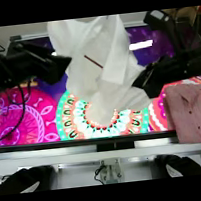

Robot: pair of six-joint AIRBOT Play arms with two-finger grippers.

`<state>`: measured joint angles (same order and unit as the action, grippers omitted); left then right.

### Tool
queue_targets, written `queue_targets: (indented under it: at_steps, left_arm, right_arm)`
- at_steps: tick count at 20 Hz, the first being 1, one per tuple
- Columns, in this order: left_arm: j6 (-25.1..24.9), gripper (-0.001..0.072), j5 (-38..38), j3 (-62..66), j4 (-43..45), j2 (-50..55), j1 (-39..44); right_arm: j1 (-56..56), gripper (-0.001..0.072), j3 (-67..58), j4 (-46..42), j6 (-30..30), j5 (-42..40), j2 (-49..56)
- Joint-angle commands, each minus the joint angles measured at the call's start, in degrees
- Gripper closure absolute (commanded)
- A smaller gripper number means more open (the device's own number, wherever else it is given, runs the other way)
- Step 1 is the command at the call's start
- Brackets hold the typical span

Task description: Fold the shirts.

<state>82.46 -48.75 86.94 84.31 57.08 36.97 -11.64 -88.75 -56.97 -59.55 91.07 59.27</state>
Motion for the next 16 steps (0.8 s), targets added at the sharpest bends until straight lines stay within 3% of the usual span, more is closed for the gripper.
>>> queue_targets:
  at_steps: [1,3,5,6,7,11,13,15,16]
  left_arm:
    - [-5.99,0.0243,13.25,0.37,0.37,2.56,4.22]
    - [-7.21,0.0223,15.98,0.35,0.37,5.64,7.41]
    - [-8.5,0.0045,19.8,0.37,0.37,9.01,9.2]
    - [-8.52,0.0037,22.45,0.37,0.37,10.45,9.62]
    - [-8.5,0.0042,25.4,0.37,0.37,11.76,9.77]
    - [-8.26,0.019,32.85,0.39,0.33,14.88,9.11]
    - [-8.26,0.0208,34.36,0.39,0.33,15.72,9.01]
    - [-8.28,0.0299,34.97,0.39,0.35,16.35,8.96]
    - [-8.26,0.03,35.3,0.39,0.33,16.7,8.85]
  right_arm:
    - [-0.02,0.0666,-0.04,0.63,-1.31,0.61,1.51]
    - [-0.02,0.0666,-0.04,0.72,-1.31,0.42,3.08]
    - [-0.02,0.0666,-0.04,0.74,-1.31,0.07,4.17]
    - [-0.02,0.0666,-0.04,0.76,-1.29,0.04,4.5]
    - [-0.02,0.0666,-0.04,0.79,-1.29,0.04,4.68]
    - [-0.02,0.0666,-0.04,0.79,-1.27,0.09,4.72]
    - [-0.02,0.0666,-0.04,0.87,-1.25,0.11,4.72]
    - [-0.02,0.0666,-0.04,1.25,-1.22,0.11,4.72]
    - [-0.02,0.0666,-0.04,1.53,-1.11,0.13,4.72]
